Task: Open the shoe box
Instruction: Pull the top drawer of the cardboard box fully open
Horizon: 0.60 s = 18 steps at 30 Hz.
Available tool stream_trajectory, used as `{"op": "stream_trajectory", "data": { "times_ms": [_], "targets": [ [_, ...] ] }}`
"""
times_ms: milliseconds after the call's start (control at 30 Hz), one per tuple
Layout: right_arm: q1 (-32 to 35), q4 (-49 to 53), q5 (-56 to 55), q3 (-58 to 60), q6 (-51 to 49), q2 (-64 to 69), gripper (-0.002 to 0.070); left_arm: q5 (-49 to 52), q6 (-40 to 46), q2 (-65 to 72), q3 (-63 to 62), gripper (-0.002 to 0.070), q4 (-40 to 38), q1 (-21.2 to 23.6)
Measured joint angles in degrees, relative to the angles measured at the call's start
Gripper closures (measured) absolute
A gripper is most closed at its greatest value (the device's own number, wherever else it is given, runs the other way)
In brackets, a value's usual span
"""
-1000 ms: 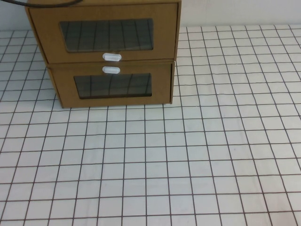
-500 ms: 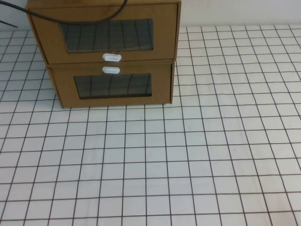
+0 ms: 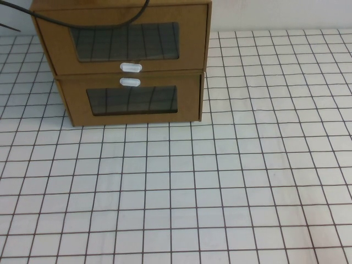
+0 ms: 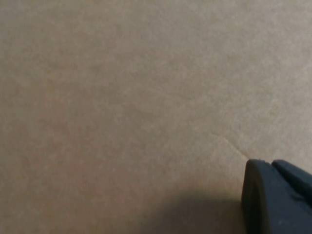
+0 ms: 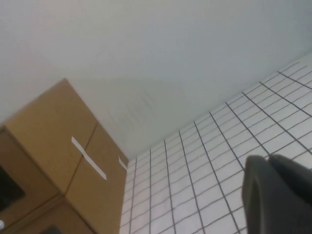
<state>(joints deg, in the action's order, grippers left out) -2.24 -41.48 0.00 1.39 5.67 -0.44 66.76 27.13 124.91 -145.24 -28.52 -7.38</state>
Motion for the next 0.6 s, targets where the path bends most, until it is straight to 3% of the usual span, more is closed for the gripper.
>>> {"op": "stream_trajectory", "data": {
  "times_ms": [133, 600],
  "targets": [
    [0.0, -4.7, 0.5, 0.0, 0.0, 0.0, 0.0689, 0.7, 0.0, -0.5, 0.0, 0.0677, 0.0, 0.0],
    [0.0, -8.0, 19.1, -2.8, 0.0, 1.5, 0.0689, 5.1, 0.0, -1.6, 0.0, 0.0677, 1.0, -1.1]
  ]
}}
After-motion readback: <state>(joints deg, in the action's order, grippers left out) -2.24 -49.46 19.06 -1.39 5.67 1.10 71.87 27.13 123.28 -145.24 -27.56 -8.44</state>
